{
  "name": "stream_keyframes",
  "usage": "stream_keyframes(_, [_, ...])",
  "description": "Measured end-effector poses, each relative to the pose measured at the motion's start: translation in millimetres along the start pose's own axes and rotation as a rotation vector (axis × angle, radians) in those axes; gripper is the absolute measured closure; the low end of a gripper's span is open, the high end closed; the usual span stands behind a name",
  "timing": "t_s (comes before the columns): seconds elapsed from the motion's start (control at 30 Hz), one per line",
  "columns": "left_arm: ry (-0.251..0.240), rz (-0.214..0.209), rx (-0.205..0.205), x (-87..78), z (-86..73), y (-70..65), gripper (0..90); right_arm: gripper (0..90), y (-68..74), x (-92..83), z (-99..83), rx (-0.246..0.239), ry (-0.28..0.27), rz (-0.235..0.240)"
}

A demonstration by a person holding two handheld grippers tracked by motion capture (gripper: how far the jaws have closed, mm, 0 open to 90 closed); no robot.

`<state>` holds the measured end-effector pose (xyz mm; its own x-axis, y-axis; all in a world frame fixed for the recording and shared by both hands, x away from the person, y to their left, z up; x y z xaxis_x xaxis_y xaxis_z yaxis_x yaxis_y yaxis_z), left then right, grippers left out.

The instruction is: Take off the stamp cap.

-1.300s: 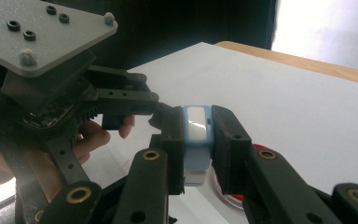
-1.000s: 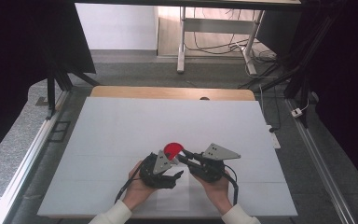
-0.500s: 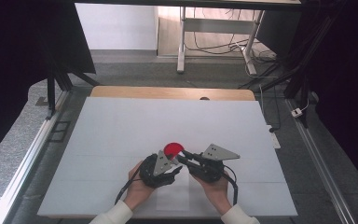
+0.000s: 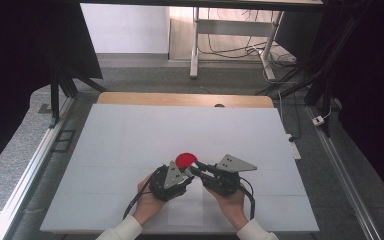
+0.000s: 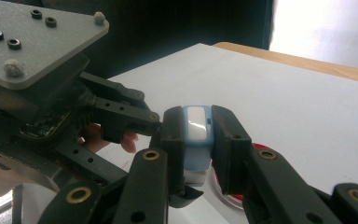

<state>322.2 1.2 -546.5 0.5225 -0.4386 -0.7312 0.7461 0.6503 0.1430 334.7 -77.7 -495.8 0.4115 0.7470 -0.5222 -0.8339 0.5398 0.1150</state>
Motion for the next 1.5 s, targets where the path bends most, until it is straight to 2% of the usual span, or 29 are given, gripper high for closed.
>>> stream_keyframes(0.77, [0.011, -0.015, -0.014, 2.0, -1.1, 0.7, 63.7, 74.7, 1.7, -0.8, 0.8, -0.004, -0.015, -0.006])
stream_keyframes(1.17, [0.01, 0.01, 0.005, 0.3, -2.0, 2.4, 64.8, 74.8, 1.8, -1.1, 0.9, 0.001, -0.02, -0.004])
stream_keyframes(1.5, [-0.028, 0.031, 0.006, -1.9, -0.2, 3.0, 64.6, 74.9, 0.8, -3.6, 2.7, 0.022, -0.04, 0.009])
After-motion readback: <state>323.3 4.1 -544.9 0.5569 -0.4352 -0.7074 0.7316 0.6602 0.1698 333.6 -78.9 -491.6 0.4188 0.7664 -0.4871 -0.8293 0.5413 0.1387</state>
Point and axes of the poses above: each handheld gripper's, and its own axes: x roughly forward along the jaws, z roughly out of its top, y roughly to its left, the point moved 9 cm from there along x, roughly forward along the jaws, and after that the axes turned 14 degrees about y, right-handed, at the moved point
